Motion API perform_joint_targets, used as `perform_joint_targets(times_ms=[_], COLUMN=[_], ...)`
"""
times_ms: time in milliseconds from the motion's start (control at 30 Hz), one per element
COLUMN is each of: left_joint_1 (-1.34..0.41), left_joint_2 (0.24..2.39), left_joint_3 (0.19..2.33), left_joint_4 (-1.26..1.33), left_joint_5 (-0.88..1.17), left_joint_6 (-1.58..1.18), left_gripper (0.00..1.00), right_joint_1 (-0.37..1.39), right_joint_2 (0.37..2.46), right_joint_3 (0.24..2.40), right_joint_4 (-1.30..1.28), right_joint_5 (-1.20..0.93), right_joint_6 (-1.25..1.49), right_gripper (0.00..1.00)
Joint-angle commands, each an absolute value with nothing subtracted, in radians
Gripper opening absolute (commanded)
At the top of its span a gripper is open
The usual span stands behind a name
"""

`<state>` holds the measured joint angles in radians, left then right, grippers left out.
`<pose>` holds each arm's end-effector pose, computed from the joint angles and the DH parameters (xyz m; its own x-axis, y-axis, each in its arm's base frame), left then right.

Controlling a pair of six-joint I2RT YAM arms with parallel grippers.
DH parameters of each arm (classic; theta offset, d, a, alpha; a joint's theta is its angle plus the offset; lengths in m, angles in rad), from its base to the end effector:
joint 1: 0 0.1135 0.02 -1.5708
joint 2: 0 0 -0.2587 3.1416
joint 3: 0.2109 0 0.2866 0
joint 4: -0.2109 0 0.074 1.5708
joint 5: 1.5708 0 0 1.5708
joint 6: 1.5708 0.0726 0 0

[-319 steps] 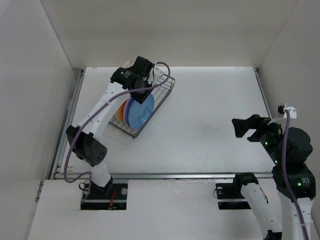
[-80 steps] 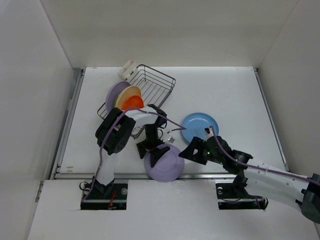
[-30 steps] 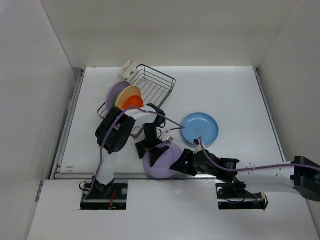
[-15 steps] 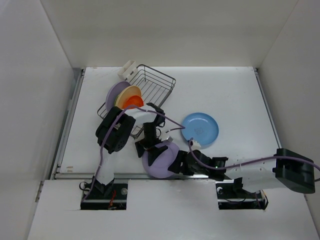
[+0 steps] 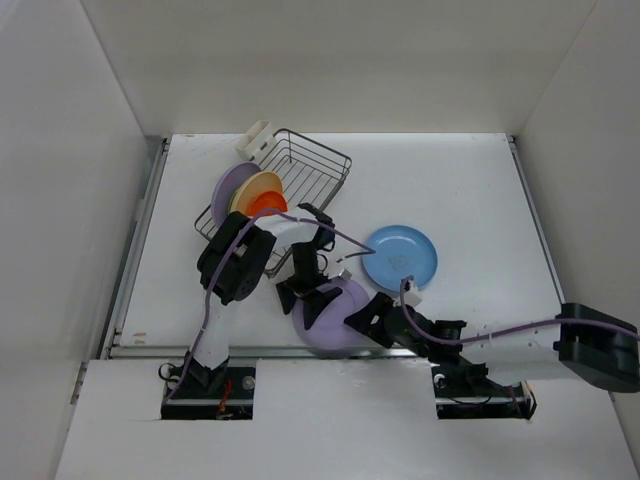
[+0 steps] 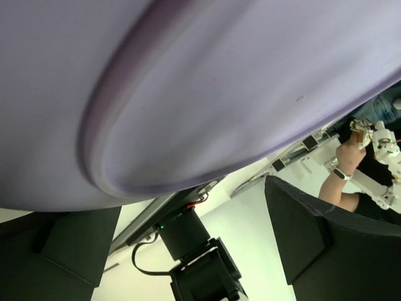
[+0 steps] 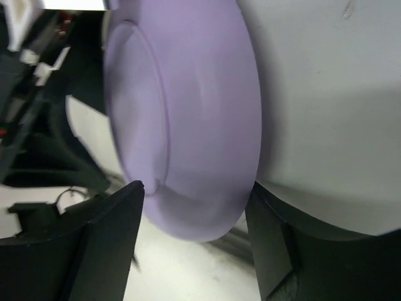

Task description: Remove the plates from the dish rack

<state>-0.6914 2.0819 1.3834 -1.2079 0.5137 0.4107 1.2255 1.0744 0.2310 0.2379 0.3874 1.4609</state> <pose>0.2504 -0.2535 0.0753 -0.4949 0.8611 0.1167 0.6852 0.4694 -0.5569 0.1084 0.2204 0.0912 -0.7826 0.5433 -0.3039 0.1075 0.5988 0.7937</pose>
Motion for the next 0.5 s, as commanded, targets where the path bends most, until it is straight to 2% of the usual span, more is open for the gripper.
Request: perform_joint_targets(times_ms=[0,167,300,333,400,433,467], left_joint_1=[-0.709,-0.709,-0.709,-0.709,-0.709,-0.709,-0.709], left_joint_2=[2.132,2.152,2.12,2.109,2.097,2.077,2.065], left_joint_3=[1.422,1.459,1.45,1.45,1.459,1.459,1.459], left_joint_4=[-1.166,-1.198,-1.198,-1.207,-1.216,-1.227,-1.241], left_joint_5=[0.61,0.646,0.646,0.646,0.646,0.637,0.626], left_joint_6=[0.437,0.457,0.466,0.466,0.466,0.466,0.466], left_gripper=[0.92,0.92,0.92,0.92,0.92,0.92,0.92], right_joint_1=[1.23,1.23,1.239,1.239,1.25,1.264,1.264], right_joint_2=[1.166,1.168,1.089,1.089,1.065,1.065,1.051], right_joint_3=[0.302,0.239,0.245,0.256,0.296,0.32,0.321], right_joint_4=[0.521,0.763,0.749,0.739,0.695,0.677,0.663], right_joint_5=[0.436,0.426,0.439,0.439,0.393,0.381,0.362], right_joint_6=[1.425,1.365,1.281,1.232,1.192,1.163,1.154], right_gripper=[0.68,0.58,0.4,0.3,0.2,0.09,0.04])
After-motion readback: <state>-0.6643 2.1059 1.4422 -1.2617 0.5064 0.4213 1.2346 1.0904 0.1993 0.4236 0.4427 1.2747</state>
